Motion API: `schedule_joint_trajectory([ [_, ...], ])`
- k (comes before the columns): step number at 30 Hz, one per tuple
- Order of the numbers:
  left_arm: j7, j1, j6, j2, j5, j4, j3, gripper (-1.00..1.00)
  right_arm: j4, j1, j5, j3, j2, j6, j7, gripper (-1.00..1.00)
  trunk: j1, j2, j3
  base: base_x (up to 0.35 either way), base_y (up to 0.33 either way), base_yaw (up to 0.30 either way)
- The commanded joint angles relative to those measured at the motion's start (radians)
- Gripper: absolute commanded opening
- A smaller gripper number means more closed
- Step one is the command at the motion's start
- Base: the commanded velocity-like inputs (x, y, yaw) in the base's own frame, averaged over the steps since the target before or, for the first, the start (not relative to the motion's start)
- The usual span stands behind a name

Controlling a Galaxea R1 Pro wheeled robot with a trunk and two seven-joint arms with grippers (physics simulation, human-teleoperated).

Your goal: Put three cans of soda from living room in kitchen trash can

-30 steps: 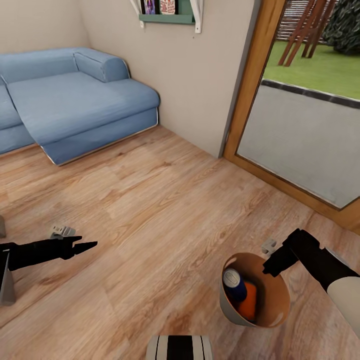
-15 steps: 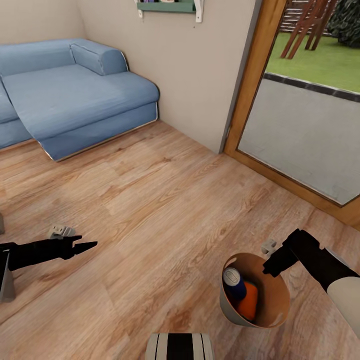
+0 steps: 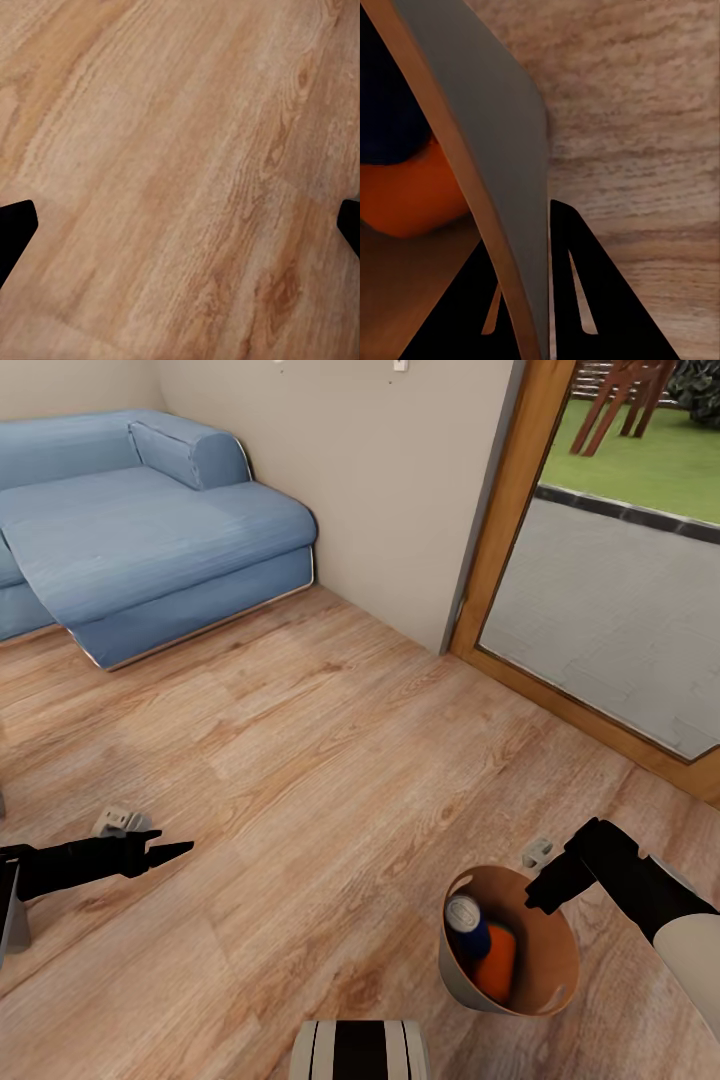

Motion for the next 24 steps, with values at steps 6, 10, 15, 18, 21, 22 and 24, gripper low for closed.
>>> schedule_joint_trajectory([
  [6,0.002,0.0,-0.001,0.0,0.001,0.0,0.0,1.0,0.0,0.0,-0.011,0.0,-0.001,0.011,0.005,-1.0,0.001,0.0,-0.008,0.0,0.0,0.0],
  [10,0.004,0.001,-0.001,0.0,0.0,0.0,0.0,1.0,0.0,0.0,-0.011,0.0,-0.002,0.011,0.005,-1.0,0.003,-0.001,-0.023,0.0,0.0,0.0],
  [15,0.005,0.001,-0.001,0.0,0.0,0.005,0.0,1.0,0.0,0.0,-0.01,0.0,-0.002,0.011,0.005,-1.0,0.005,-0.003,-0.042,0.0,0.0,0.0],
  [18,0.005,0.001,-0.001,0.0,0.001,0.012,0.0,1.0,0.0,0.0,-0.01,0.0,-0.002,0.011,0.005,-1.0,0.006,-0.003,-0.054,0.0,0.0,0.0],
  [21,0.004,0.001,-0.001,0.0,0.003,0.017,0.0,1.0,0.0,0.0,-0.01,0.0,-0.003,0.011,0.005,-1.0,0.007,-0.004,-0.062,0.0,0.0,0.0],
  [22,0.005,0.001,-0.001,0.0,0.003,0.017,0.0,1.0,0.0,0.0,-0.011,0.0,-0.003,0.011,0.006,-1.0,0.007,-0.004,-0.062,0.0,0.0,0.0],
  [24,0.004,0.001,-0.002,0.0,0.004,0.019,0.0,1.0,0.0,0.0,-0.011,0.0,-0.003,0.011,0.006,-1.0,0.007,-0.004,-0.062,0.0,0.0,0.0],
])
